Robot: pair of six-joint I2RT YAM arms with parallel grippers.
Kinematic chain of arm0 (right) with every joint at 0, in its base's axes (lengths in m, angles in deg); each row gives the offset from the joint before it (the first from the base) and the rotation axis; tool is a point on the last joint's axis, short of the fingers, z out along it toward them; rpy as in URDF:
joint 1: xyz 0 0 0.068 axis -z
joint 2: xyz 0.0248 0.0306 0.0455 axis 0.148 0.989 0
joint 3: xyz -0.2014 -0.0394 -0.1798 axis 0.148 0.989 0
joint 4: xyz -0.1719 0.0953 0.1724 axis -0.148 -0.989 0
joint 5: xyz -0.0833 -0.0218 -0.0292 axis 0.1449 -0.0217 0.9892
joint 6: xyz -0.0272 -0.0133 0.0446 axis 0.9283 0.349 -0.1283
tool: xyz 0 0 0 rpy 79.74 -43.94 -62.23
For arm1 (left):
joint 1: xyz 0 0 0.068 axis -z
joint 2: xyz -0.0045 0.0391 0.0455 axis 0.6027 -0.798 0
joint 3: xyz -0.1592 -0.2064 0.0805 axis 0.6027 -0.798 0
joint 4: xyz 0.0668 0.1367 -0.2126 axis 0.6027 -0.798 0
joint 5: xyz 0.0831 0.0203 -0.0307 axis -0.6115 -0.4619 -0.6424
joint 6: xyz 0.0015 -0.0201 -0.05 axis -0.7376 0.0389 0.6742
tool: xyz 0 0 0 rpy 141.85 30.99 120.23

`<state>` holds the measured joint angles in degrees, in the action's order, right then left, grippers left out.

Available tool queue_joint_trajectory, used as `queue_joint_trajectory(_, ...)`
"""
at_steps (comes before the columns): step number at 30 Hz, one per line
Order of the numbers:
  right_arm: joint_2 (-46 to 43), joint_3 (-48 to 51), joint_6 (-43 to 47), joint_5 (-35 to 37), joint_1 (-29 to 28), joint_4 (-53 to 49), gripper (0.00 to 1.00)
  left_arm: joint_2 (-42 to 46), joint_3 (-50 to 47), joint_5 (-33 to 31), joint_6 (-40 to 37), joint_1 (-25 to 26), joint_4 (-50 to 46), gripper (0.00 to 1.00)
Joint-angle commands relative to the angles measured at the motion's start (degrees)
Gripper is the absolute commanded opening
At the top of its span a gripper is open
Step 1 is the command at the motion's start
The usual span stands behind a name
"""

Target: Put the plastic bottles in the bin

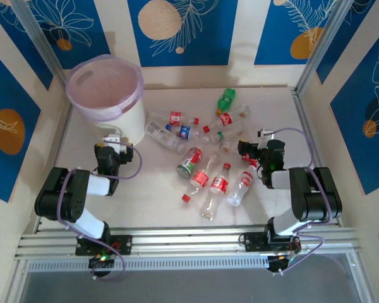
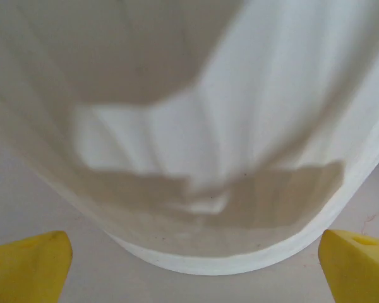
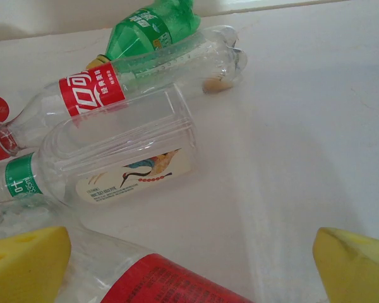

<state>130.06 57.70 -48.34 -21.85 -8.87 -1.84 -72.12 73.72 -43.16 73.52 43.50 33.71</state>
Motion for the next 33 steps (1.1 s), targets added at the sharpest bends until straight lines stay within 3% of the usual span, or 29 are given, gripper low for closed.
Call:
queue_joint_trajectory(1, 0.14, -1.40, 0.82, -1.20, 0.27, -0.62, 0.99, 0.04, 0.05, 0.92, 0.62, -0.72, 1.62, 1.00)
queue_joint_trajectory(18, 0.23, -1.80, 0.59, -2.06, 0.62, -1.12, 0.99, 0.06, 0.75, 3.00, 0.18, -0.83, 0.24, 1.00)
queue_joint_trajectory(22, 0.23, -1.77, 0.59, -1.93, 0.63, -1.14, 0.99, 0.04, 1.44, 7.07, -0.21, -1.59, -1.23, 1.00)
queue_joint_trajectory(29, 0.08, -1.59, 0.63, -2.00, 0.62, -0.79, 0.99, 1.59, 1.73, 7.98, -0.65, -1.78, -2.81, 1.00)
queue_joint_trajectory(33, -3.34, -6.39, -0.98, -1.00, 1.45, -12.25, 0.99, 8.92, 2.30, 6.01, -0.50, -1.57, -10.07, 1.00)
